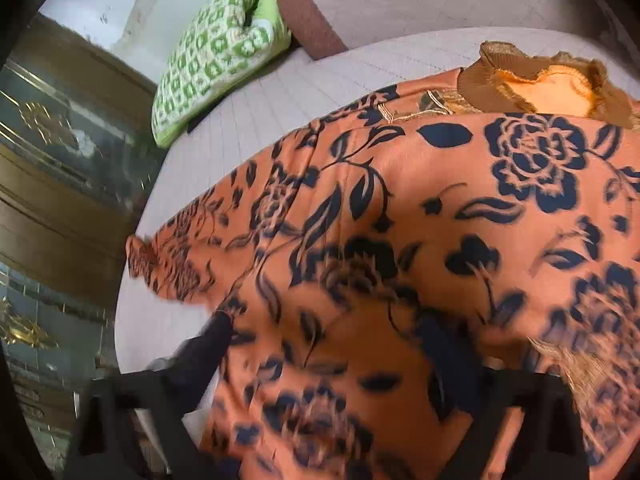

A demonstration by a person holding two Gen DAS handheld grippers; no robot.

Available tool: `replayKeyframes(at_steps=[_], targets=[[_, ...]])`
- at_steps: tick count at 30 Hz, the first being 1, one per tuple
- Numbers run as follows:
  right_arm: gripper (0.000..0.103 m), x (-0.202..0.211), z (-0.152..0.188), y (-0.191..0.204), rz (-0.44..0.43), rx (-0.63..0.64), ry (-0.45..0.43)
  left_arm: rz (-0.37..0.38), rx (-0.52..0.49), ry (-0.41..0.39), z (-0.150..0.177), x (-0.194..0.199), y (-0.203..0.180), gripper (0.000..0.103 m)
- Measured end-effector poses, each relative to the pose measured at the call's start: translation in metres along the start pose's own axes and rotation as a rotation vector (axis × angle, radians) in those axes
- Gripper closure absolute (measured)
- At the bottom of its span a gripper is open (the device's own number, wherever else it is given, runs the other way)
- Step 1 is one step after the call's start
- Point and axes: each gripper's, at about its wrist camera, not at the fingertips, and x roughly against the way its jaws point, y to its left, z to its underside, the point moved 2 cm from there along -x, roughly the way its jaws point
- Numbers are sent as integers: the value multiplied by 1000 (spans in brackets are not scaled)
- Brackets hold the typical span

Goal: Fold small clothes

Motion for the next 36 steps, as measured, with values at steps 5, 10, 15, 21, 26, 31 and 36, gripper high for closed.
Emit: replayKeyframes(at_steps=[5, 10, 15, 21, 26, 31, 36], targets=[[5, 104, 33, -60, -38, -217, -223, 3, 20, -30, -4, 5, 4, 19], [5, 189, 93, -185, -75, -647, -393, -5, 30, -59, -5, 9, 5, 19], [5, 237, 113, -231, -26, -689, -476, -19, -16, -113, -7, 15, -2, 19], [6, 254, 86, -245, 191, -523, -433, 34, -117, -181, -50, 21, -30, 19], [39, 219, 63, -233, 397, -276, -241, 16, -241, -189, -110, -22, -67, 19], [80, 206, 55, -246, 396, -276, -177, -69, -305, -96, -133, -84, -85, 19], [63, 232, 68, -273, 336, -418, -252, -146, -286, 50, -116, -133, -65, 12]])
